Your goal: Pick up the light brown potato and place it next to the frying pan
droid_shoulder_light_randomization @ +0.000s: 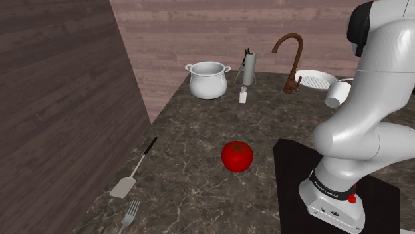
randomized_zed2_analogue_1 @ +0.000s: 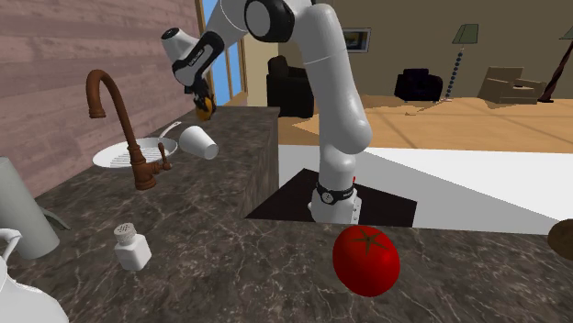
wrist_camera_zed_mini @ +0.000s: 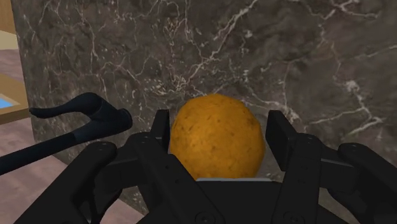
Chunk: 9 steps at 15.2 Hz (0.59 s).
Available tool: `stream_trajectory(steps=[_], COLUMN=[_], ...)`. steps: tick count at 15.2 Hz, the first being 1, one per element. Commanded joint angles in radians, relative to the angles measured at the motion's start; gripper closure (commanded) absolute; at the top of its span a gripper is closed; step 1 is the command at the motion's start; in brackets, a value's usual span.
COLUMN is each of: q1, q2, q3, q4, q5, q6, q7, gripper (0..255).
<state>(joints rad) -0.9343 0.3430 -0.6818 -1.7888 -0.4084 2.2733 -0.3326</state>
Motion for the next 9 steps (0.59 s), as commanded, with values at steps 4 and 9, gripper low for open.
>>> stream_trajectory(steps=[4,9], q1=[-0.007,-0.015], q2=[0.03,0.064], q3=[0.004,0.009], q4=[-0.03,-0.056], q5=[0.002,0.005], q6=[0.053,0.106], q7=[0.021,0.042], gripper=[255,255])
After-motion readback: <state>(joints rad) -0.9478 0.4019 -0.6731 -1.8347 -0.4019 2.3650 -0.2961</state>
